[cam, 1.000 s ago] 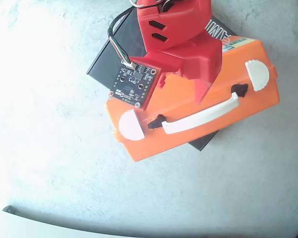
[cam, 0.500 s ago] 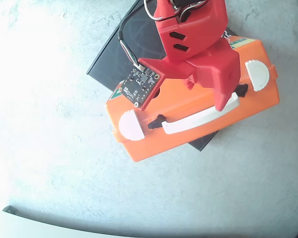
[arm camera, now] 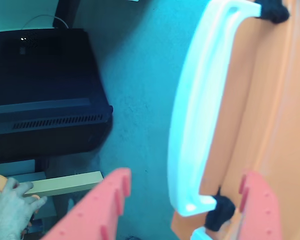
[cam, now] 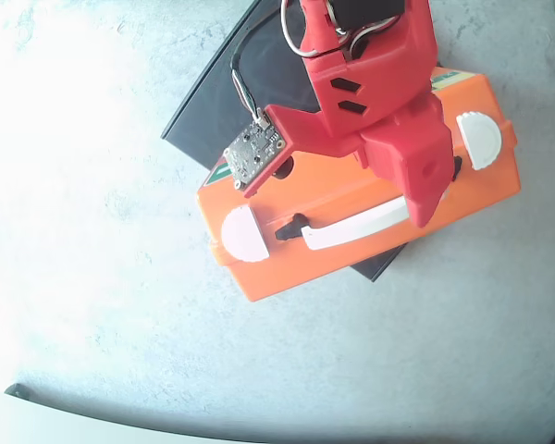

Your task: Grab the white handle of the orange box

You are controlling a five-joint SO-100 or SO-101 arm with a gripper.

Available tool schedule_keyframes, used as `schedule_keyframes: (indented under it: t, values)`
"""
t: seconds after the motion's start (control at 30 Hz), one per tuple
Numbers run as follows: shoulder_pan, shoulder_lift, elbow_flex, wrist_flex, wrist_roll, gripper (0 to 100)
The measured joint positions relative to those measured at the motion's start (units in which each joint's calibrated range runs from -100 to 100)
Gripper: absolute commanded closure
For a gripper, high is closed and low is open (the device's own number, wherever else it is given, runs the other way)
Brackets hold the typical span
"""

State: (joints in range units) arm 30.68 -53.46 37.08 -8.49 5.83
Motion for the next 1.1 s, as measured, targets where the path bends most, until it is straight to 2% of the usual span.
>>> schedule_keyframes:
  t: [0.27, 0.6, 1.1]
  values:
    - [-0.3, 7.28, -10.53, 0.08, 0.0, 74]
    - [-0.4, 11.63, -14.94, 11.38, 0.0, 74]
    - [-2.92, 20.16, -30.33, 13.41, -0.1, 74]
